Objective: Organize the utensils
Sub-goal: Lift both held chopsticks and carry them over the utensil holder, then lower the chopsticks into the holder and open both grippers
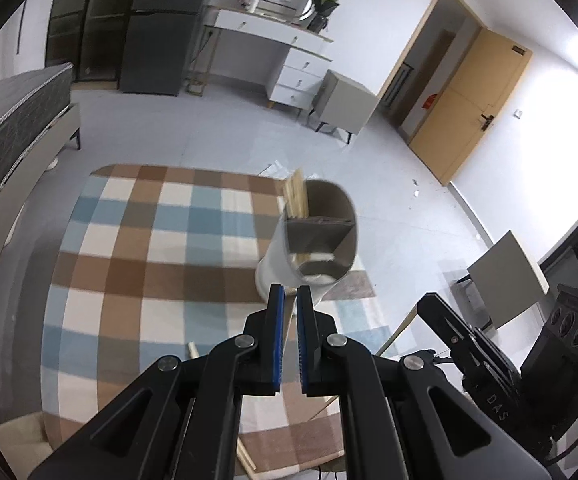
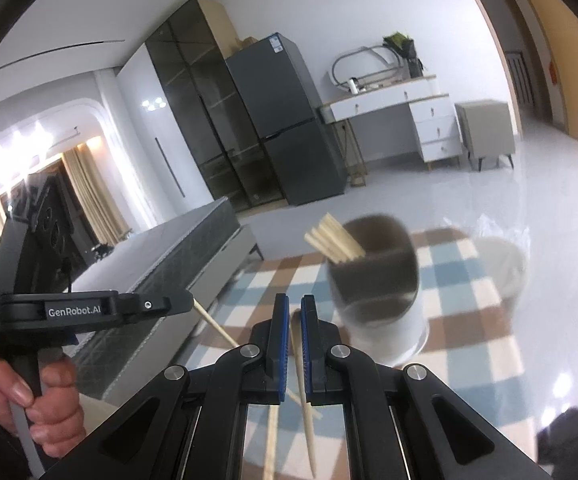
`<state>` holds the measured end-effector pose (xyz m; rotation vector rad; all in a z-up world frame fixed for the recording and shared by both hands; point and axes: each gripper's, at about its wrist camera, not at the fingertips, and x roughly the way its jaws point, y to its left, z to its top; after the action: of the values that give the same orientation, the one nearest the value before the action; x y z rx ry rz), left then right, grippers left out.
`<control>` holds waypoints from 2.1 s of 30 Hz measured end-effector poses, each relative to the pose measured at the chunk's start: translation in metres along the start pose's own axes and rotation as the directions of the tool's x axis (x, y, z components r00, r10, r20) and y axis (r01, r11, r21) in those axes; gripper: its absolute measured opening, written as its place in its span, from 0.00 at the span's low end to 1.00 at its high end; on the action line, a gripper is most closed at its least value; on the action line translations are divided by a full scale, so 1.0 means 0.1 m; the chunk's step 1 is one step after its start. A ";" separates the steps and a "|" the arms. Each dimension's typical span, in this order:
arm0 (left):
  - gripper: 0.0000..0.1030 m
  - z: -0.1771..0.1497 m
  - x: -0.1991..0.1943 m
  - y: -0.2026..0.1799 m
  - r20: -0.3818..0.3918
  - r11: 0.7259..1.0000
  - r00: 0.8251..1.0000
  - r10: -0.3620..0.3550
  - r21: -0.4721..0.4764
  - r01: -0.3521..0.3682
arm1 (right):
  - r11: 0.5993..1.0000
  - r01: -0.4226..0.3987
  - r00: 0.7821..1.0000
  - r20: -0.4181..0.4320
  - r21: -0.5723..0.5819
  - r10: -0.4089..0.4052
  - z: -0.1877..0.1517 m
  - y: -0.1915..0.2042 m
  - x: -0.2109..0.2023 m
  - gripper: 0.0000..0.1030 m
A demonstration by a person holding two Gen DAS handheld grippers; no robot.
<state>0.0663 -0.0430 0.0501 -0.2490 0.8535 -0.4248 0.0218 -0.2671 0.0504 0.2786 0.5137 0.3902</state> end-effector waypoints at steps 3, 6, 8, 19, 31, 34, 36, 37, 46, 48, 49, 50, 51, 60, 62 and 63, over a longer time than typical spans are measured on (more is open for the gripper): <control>0.01 0.12 0.00 -0.09 0.004 1.000 1.000 -0.022 0.007 0.022 | 0.999 0.013 1.000 0.019 -0.030 -0.012 0.18 -0.05 -0.03 0.05; 0.01 0.25 -0.02 -0.17 0.018 0.999 0.999 -0.046 0.017 0.045 | 0.998 0.024 0.999 0.050 -0.063 -0.021 0.40 -0.11 -0.06 0.05; 0.01 0.35 -0.04 -0.22 0.027 0.998 0.997 -0.068 0.014 0.068 | 0.995 0.029 0.997 0.069 -0.091 -0.023 0.58 -0.14 -0.06 0.05; 0.01 1.02 -0.01 -0.26 0.098 0.975 0.975 -0.201 -0.076 0.209 | 0.954 0.027 0.990 0.139 -0.299 0.015 1.39 -0.07 0.21 0.05; 0.01 1.38 0.40 0.05 0.111 0.956 0.969 -0.222 -0.169 0.239 | 0.905 0.000 0.989 0.136 -0.425 0.064 1.50 -0.01 0.85 0.05; 0.01 1.39 0.52 0.12 0.107 0.955 0.972 -0.211 -0.189 0.228 | 0.908 -0.007 0.991 0.118 -0.419 0.062 1.46 -0.07 0.99 0.05; 0.01 1.40 0.59 0.17 0.103 0.955 0.975 -0.198 -0.204 0.215 | 0.911 -0.012 0.992 0.107 -0.413 0.062 1.44 -0.10 1.05 0.05; 0.01 1.40 0.61 0.18 0.097 0.956 0.976 -0.196 -0.205 0.212 | 0.911 -0.013 0.993 0.103 -0.412 0.061 1.44 -0.12 1.08 0.05; 0.01 1.32 0.74 0.18 0.081 0.967 0.984 -0.160 -0.187 0.173 | 0.908 -0.032 0.997 0.054 -0.418 0.060 1.40 -0.20 1.20 0.05; 0.01 1.31 0.76 0.16 0.072 0.966 0.982 -0.175 -0.182 0.185 | 0.908 -0.044 0.997 0.034 -0.416 0.064 1.38 -0.21 1.21 0.05; 0.01 1.31 0.76 0.15 0.067 0.966 0.982 -0.179 -0.180 0.188 | 0.908 -0.047 0.998 0.026 -0.417 0.063 1.36 -0.21 1.22 0.05; 0.01 1.31 0.76 0.14 0.061 0.966 0.982 -0.181 -0.175 0.189 | 0.907 -0.050 0.998 0.020 -0.418 0.064 1.34 -0.21 1.21 0.05; 0.01 1.30 0.77 0.13 0.055 0.967 0.981 -0.185 -0.170 0.192 | 0.907 -0.055 0.998 0.013 -0.417 0.067 1.33 -0.23 1.22 0.05; 0.01 1.25 0.96 -0.01 -0.076 0.982 0.981 -0.176 -0.086 0.169 | 0.935 -0.069 0.994 -0.099 -0.347 0.037 1.10 -0.46 1.31 0.06; 0.02 1.23 1.02 -0.04 -0.129 0.983 0.975 -0.179 -0.064 0.172 | 0.943 -0.068 0.992 -0.127 -0.325 0.028 1.06 -0.53 1.33 0.08; 0.02 1.23 1.04 -0.06 -0.157 0.986 0.974 -0.166 -0.054 0.159 | 0.948 -0.062 0.991 -0.133 -0.313 0.020 1.05 -0.56 1.33 0.08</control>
<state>0.2200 -0.0905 0.0600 -0.3270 1.0051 -0.5867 0.1995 -0.2771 0.0627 -0.0475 0.5634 0.5268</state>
